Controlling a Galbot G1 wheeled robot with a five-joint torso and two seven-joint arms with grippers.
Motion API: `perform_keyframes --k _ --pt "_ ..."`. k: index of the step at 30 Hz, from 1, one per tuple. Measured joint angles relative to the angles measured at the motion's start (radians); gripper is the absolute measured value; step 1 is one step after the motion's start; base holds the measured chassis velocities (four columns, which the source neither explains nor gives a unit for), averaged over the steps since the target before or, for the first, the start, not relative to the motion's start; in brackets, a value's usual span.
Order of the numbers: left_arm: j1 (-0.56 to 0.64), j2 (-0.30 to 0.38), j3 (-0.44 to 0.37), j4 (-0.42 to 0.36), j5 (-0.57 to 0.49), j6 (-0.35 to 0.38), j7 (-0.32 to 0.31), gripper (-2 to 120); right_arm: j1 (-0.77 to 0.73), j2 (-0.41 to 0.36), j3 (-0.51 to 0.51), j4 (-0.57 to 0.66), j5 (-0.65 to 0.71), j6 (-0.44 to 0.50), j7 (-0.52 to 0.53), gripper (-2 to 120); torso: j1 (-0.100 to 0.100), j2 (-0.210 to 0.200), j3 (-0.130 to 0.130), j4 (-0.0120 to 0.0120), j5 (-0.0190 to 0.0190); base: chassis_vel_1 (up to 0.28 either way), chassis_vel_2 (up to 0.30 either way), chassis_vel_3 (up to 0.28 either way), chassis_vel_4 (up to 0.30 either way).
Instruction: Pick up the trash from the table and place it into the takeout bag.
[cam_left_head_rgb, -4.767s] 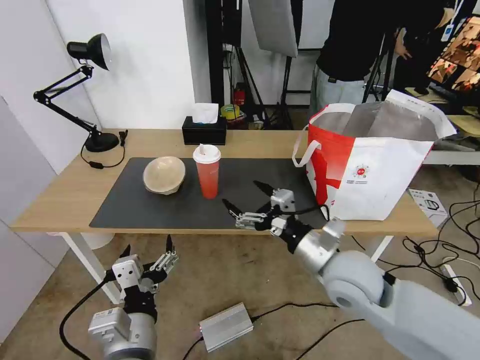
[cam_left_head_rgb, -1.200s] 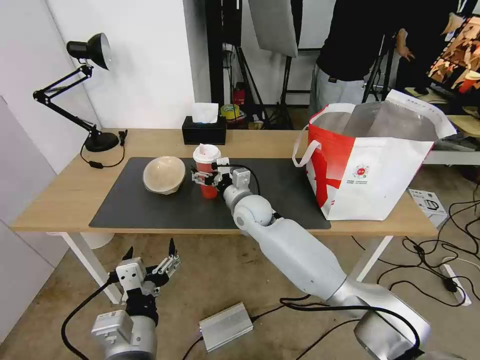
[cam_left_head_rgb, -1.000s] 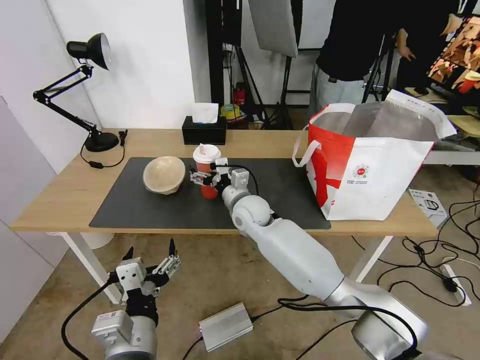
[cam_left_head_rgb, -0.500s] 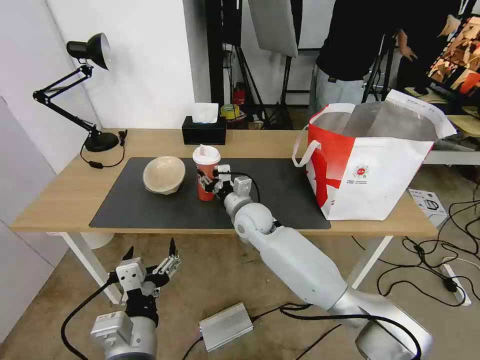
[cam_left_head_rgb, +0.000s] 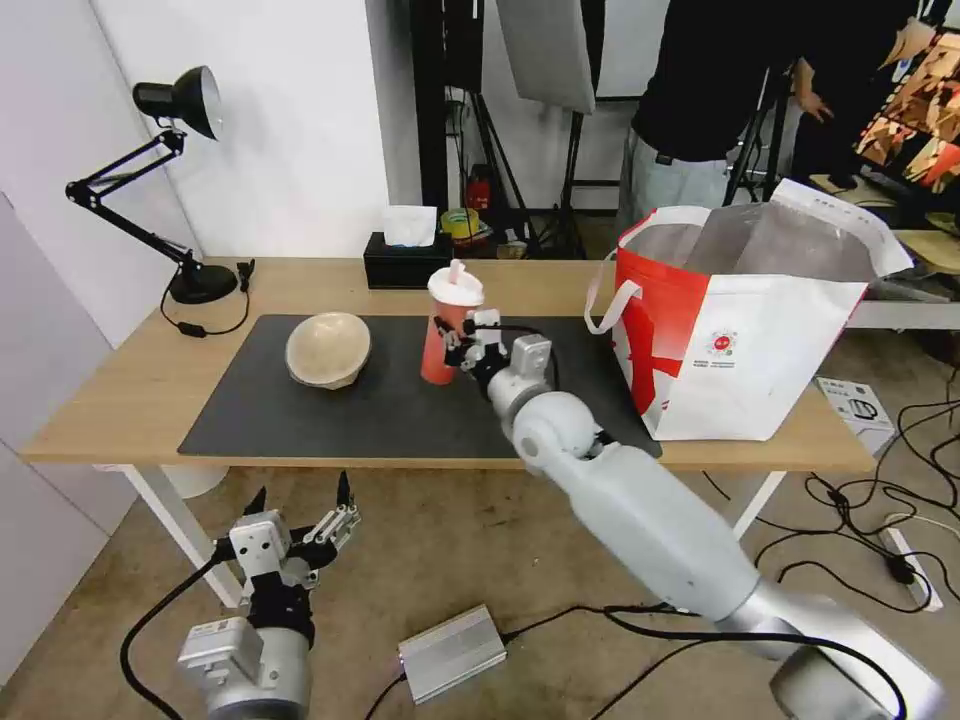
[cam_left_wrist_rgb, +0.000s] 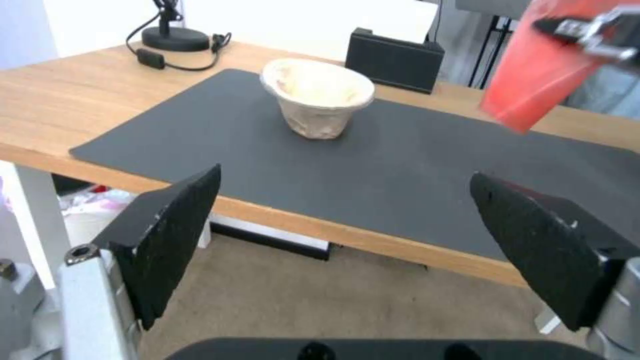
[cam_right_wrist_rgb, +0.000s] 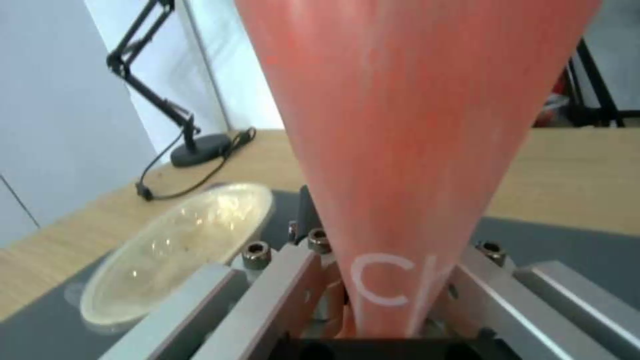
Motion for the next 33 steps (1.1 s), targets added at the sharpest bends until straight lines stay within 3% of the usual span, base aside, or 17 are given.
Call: perform_keyframes --k 11,20,33 --pt "0.000 -0.007 0.007 -0.002 0.006 -0.001 0.000 100 0.113 -0.142 0.013 0.175 0.150 -0.077 0.110 3 0.000 0.000 0.000 0.0000 0.0000 0.000 0.000 0.000 0.000" --pt "-0.005 -0.006 0.014 -0.004 0.007 -0.002 0.000 100 0.205 -0.235 0.054 0.222 0.244 -0.108 0.167 3 0.000 0.000 0.000 0.0000 0.0000 0.000 0.000 0.000 0.000" --pt "-0.014 0.003 0.026 0.008 0.007 -0.002 -0.002 100 0.240 -0.364 0.147 0.233 0.304 -0.138 0.167 3 0.000 0.000 0.000 0.0000 0.0000 0.000 0.000 0.000 0.000"
